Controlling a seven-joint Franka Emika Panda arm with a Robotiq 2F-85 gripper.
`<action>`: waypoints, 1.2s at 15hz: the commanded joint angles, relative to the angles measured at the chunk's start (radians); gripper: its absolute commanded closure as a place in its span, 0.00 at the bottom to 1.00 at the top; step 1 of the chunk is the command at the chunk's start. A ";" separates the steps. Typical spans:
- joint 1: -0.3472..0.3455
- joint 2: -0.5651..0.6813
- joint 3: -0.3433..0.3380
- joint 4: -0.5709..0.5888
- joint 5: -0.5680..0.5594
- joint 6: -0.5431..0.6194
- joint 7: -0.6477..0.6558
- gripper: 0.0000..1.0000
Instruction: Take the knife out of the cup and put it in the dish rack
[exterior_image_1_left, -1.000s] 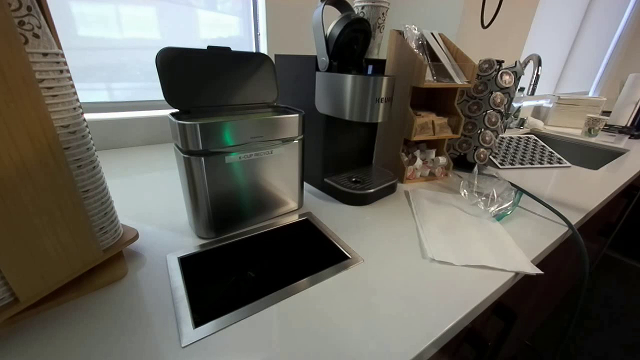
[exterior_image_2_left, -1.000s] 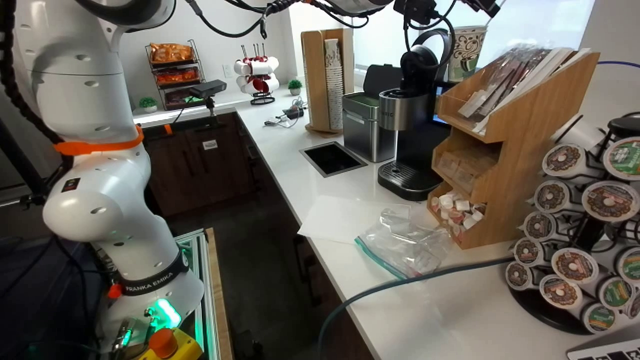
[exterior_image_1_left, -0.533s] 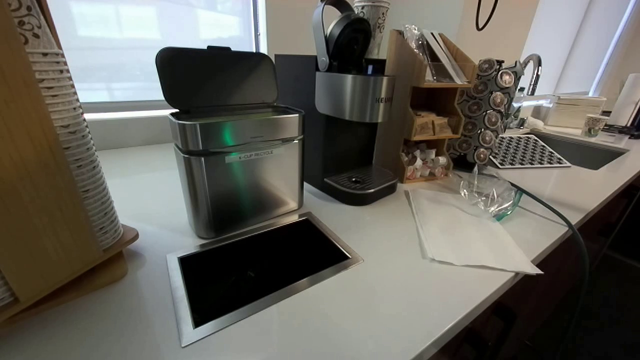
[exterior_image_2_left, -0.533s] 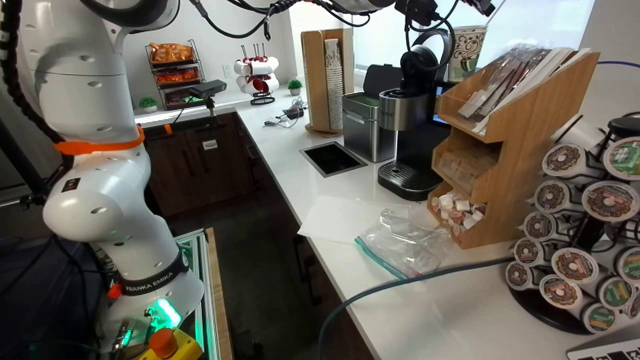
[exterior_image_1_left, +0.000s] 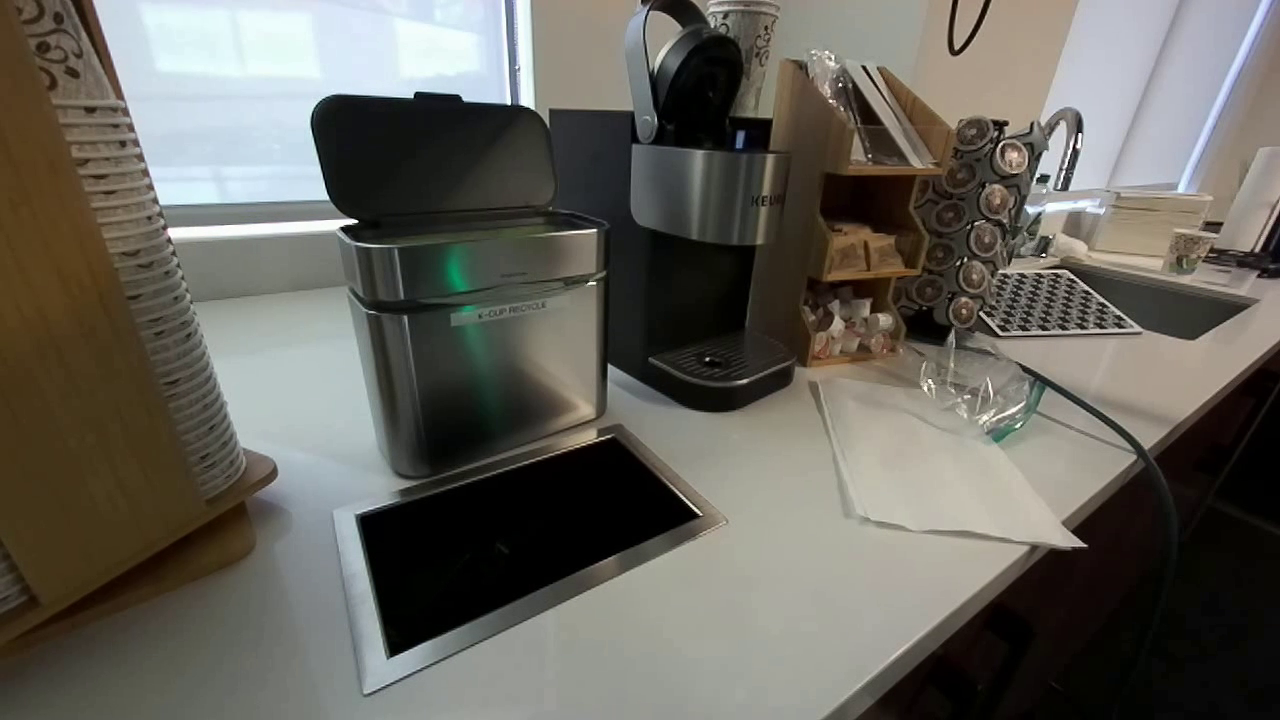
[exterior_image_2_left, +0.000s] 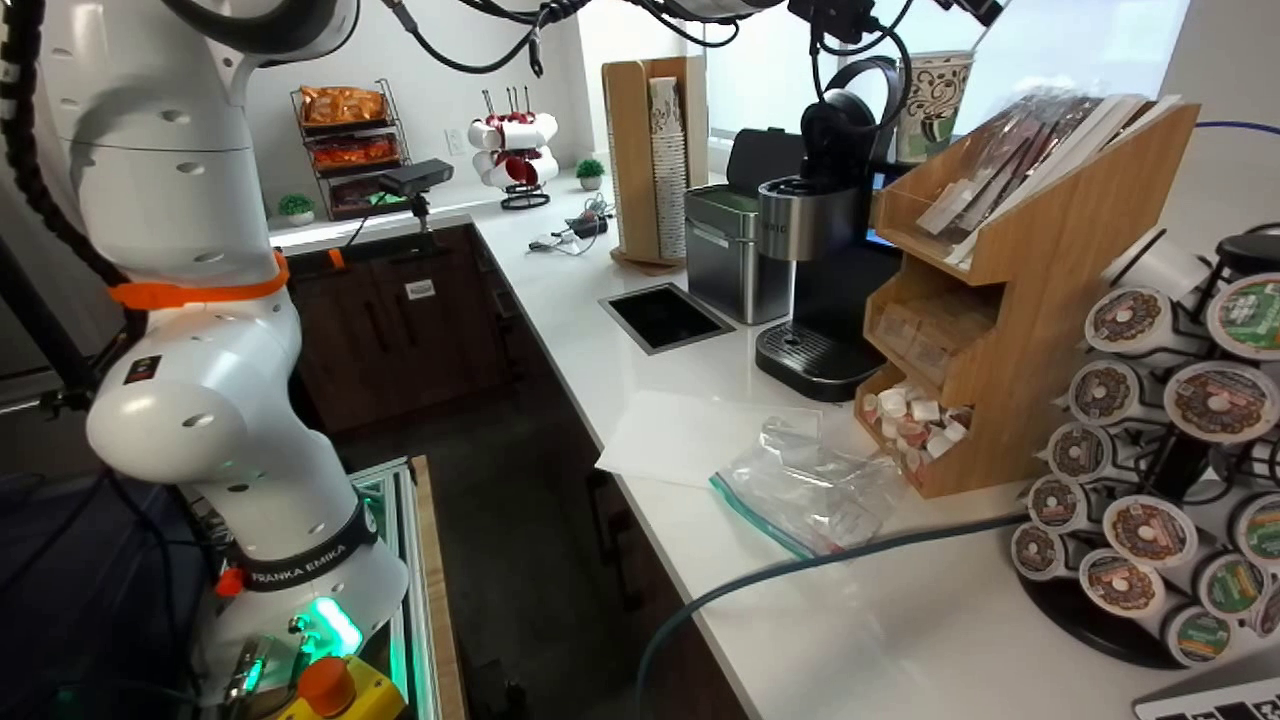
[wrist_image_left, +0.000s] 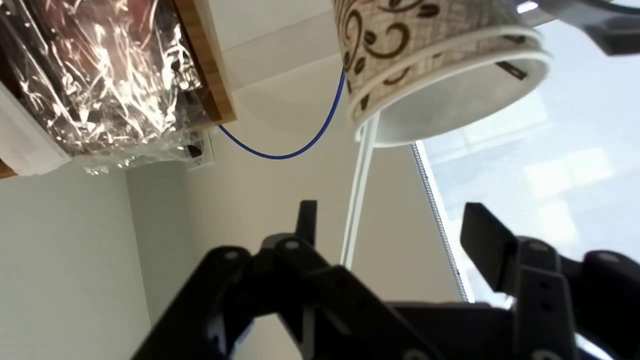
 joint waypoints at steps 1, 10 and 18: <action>-0.002 0.039 0.000 0.035 0.003 0.028 0.001 0.00; -0.006 0.096 0.003 0.093 0.013 0.041 0.004 0.26; 0.016 0.113 -0.013 0.119 0.060 0.034 -0.027 0.86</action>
